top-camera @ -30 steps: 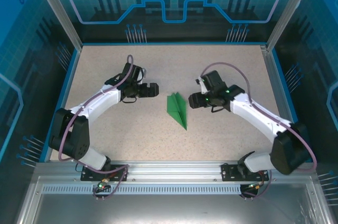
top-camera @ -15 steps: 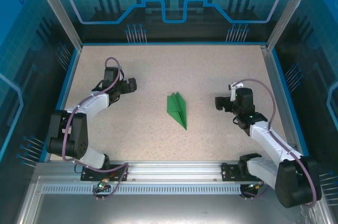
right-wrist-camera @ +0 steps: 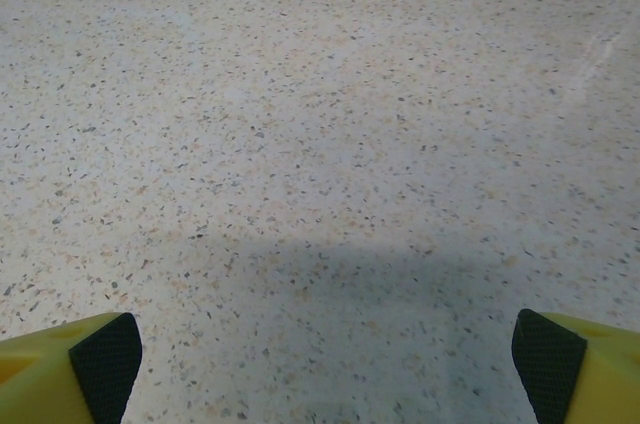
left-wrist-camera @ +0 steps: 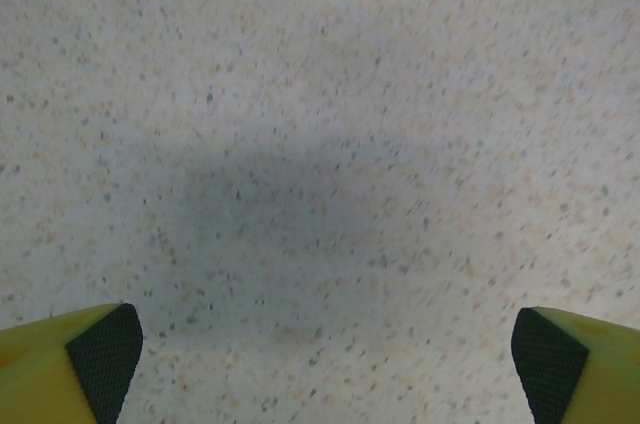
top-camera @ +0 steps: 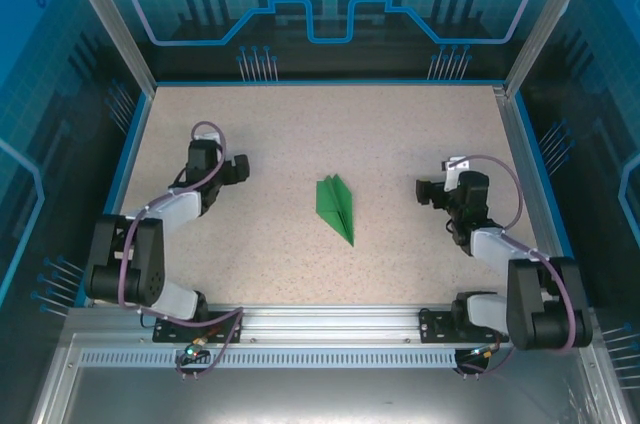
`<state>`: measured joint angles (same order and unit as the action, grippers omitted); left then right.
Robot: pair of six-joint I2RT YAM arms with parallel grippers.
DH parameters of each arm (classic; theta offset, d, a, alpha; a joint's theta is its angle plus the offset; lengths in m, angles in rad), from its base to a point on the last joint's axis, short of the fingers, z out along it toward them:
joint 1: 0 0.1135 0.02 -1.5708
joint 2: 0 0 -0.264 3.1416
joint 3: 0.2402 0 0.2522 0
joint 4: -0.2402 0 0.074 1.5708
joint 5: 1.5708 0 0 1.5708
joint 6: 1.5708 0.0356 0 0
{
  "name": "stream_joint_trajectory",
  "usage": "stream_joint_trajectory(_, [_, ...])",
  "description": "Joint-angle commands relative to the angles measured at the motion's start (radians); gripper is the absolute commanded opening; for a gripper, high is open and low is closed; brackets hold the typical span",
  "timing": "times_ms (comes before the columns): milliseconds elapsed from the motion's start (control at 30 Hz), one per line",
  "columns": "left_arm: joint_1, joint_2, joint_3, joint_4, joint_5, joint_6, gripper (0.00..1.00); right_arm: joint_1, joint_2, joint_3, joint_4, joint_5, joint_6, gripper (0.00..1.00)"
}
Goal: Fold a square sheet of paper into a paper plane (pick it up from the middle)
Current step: Reset both arms
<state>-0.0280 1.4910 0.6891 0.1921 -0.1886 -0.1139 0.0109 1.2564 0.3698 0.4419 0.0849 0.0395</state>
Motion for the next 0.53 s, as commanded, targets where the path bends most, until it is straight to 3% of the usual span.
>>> stream_joint_trajectory(0, [0.010,0.051,-0.017,0.162,-0.026,0.061,0.99,-0.019,0.047,0.047,0.120,-0.069,-0.015,0.99])
stream_joint_trajectory(500, [0.013,0.068,-0.018,0.181,0.024,0.085,0.99,-0.018,0.141,0.089,0.171,-0.100,-0.002,0.99])
